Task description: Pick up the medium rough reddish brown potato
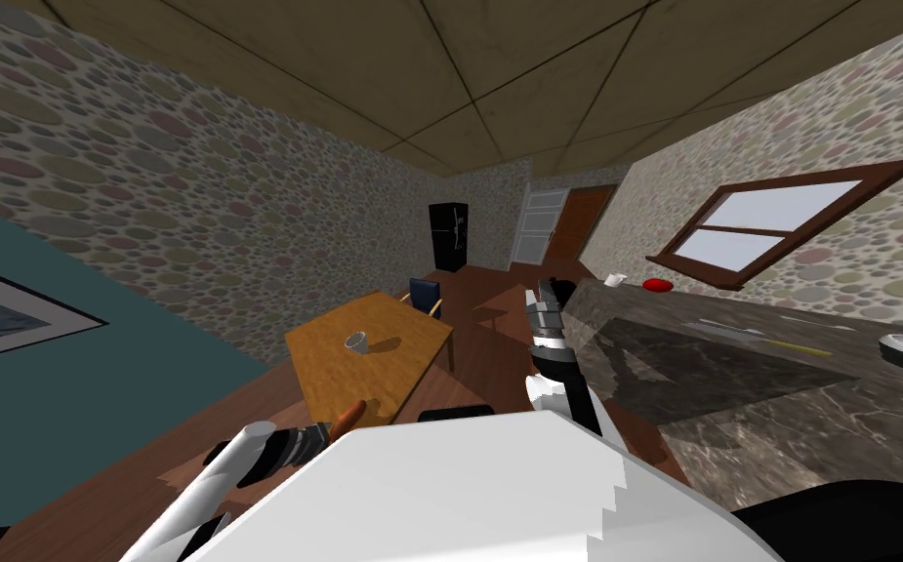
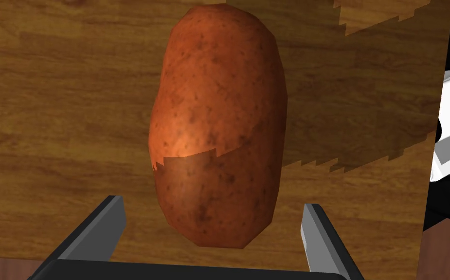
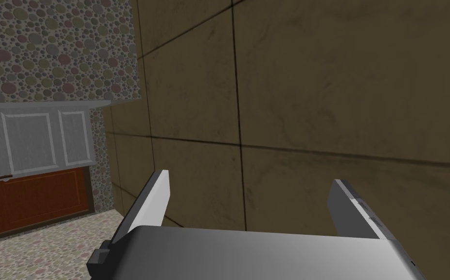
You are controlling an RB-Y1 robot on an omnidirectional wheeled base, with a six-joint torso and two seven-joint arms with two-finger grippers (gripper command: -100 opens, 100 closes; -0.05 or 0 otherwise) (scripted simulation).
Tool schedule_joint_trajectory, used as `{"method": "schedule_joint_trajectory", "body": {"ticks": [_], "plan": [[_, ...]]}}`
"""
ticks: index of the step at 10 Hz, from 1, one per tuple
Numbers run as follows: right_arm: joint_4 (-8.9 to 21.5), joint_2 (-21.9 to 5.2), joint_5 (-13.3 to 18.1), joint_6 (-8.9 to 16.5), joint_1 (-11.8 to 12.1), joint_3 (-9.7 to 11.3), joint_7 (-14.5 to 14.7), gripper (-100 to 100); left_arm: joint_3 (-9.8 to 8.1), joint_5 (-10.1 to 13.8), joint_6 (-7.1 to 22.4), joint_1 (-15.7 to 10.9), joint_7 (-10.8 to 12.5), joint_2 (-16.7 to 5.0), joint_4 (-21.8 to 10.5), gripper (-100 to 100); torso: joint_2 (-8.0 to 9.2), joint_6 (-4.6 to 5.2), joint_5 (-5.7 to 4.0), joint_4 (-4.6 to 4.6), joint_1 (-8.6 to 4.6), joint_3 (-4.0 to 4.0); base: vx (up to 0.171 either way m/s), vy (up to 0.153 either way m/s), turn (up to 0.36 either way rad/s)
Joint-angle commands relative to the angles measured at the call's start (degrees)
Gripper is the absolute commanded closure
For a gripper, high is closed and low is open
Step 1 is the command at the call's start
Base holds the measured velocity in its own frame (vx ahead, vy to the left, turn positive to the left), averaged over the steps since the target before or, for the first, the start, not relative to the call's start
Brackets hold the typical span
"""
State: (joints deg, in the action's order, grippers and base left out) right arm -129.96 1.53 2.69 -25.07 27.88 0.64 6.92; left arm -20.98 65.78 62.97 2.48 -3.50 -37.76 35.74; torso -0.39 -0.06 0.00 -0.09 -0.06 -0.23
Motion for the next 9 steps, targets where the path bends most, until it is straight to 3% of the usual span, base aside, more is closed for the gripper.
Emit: {"method": "schedule_joint_trajectory", "body": {"ticks": [1, 3, 4, 5, 9], "plan": [[0.0, 0.0, 0.0, 0.0, 0.0, 0.0, 0.0, 0, -2.65, -0.2, 0.8, 1.2, -2.9, 0.2, -1.2, -100, 0.0, 0.0, 0.0, 0.0, 0.0, 0.0, 0.065, -0.044, 0.092], [0.0, 0.0, 0.0, 0.0, 0.0, 0.0, 0.0, 0, -2.65, -0.2, 0.8, 1.2, -4.6, 0.2, -1.2, -100, -0.07, -0.01, -0.01, -0.01, -0.08, -0.03, 0.075, -0.033, 0.055], [0.0, 0.0, 0.0, 0.0, 0.0, 0.0, 0.0, 0, -2.55, -0.3, 0.9, 1.2, -3.8, 0.2, -0.9, -100, -0.01, 0.0, 0.0, 0.0, 0.01, 0.0, 0.018, -0.004, -0.003], [0.0, 0.0, 0.0, 0.0, 0.0, 0.0, 0.0, 0, -2.57, -0.2, 0.8, 1.2, -4.1, 0.2, -1.0, 100, 0.11, 0.0, 0.02, 0.03, 0.07, 0.07, 0.0, 0.0, 0.0], [0.0, 0.0, 0.0, 0.0, 0.0, 0.0, 0.0, 0, -2.58, -0.2, 0.8, 1.2, -4.1, 0.1, -1.0, 100, 0.24, 0.01, 0.04, 0.05, 0.1, 0.14, 0.0, 0.0, 0.0]]}}
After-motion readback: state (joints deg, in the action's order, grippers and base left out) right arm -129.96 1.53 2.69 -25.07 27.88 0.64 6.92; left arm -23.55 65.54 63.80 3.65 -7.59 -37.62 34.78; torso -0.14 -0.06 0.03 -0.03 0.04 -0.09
